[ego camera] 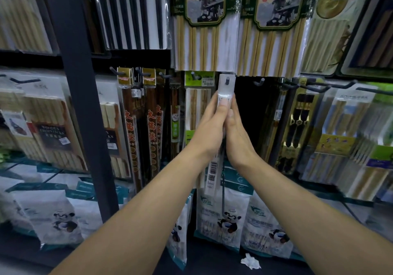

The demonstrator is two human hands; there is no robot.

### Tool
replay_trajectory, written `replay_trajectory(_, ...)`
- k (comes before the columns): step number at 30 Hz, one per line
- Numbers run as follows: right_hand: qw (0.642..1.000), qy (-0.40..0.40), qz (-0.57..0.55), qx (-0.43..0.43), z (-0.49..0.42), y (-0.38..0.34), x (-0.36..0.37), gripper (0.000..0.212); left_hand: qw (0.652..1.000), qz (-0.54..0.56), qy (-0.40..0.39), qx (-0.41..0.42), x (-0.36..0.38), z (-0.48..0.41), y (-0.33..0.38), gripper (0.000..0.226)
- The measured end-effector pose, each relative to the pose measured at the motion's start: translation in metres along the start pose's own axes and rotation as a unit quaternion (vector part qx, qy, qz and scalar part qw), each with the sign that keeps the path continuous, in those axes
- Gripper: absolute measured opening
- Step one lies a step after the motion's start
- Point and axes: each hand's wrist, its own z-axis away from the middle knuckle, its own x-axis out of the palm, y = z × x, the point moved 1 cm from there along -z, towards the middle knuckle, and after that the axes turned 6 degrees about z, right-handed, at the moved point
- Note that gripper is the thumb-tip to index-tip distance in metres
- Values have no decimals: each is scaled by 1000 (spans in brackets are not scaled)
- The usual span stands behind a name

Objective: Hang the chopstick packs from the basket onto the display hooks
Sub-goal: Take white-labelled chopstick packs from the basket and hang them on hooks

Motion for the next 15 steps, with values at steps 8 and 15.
replay_trajectory(8,1000,11,16,7,-17,5,-3,75,1000,10,17,-4,-3,-22,-11,46)
replay_trajectory(15,1000,4,25,4,-10,10,-6,73,1000,25,11,-11,-2,-13,-10,44)
